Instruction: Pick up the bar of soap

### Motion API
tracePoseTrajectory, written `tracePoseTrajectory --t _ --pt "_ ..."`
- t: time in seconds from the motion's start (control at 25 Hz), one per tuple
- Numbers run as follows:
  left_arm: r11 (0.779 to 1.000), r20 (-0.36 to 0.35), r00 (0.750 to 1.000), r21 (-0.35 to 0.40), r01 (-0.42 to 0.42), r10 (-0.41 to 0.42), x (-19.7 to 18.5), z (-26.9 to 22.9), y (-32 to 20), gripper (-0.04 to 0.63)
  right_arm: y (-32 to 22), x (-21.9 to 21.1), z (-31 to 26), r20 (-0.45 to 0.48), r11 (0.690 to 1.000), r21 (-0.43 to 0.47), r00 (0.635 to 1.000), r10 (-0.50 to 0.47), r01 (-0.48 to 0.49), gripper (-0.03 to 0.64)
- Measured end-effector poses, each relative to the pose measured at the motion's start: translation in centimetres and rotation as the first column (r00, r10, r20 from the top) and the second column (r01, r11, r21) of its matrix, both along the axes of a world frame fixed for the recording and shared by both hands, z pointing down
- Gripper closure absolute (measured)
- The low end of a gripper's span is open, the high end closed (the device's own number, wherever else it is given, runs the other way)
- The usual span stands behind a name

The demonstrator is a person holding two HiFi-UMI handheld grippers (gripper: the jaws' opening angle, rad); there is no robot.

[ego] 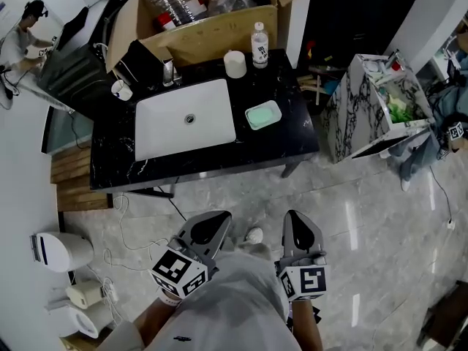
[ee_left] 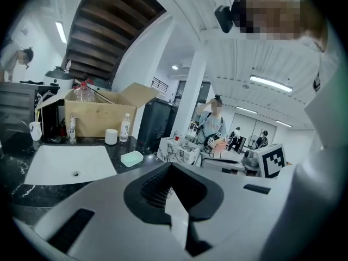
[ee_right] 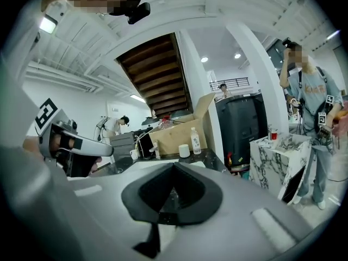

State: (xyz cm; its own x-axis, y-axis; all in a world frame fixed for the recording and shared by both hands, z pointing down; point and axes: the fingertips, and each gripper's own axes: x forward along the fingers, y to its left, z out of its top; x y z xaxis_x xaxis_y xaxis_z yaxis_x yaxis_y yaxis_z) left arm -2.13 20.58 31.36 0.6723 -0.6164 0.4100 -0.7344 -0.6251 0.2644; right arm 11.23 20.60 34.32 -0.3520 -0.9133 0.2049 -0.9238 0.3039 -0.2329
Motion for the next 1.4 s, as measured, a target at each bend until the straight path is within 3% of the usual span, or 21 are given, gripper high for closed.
tracePoseTrajectory --t 0.32,0.48,0.84,1.4 --pt "0.998 -0.031 0.998 -0.037 0.049 -0.051 -1.5 1.3 -0.9 0.589 -1.2 -1.5 1.0 0.001 0.999 -0.047 1.000 -0.016 0.016 0.606" --pt "0.998 -0.047 0.998 -0.052 0.032 -0.034 -1.4 2.1 -2.7 0.589 -2.5 -1.7 1.4 -0.014 0.998 -0.065 1.000 -0.018 0.017 0.606" --pt "0.998 -0.069 0.998 -0.055 -0.014 0.010 -0.5 2.5 -9.3 0.589 -8.9 -2.1 1.2 0.001 0.996 -0.086 1.000 -0.010 0.010 0.606" --pt "0.996 -0.128 0.988 0.001 -0.085 0.084 -1.7 0.8 -22.3 0.589 -21.4 -3.6 -0.3 -0.012 0.996 -0.078 0.999 0.038 -0.039 0.606"
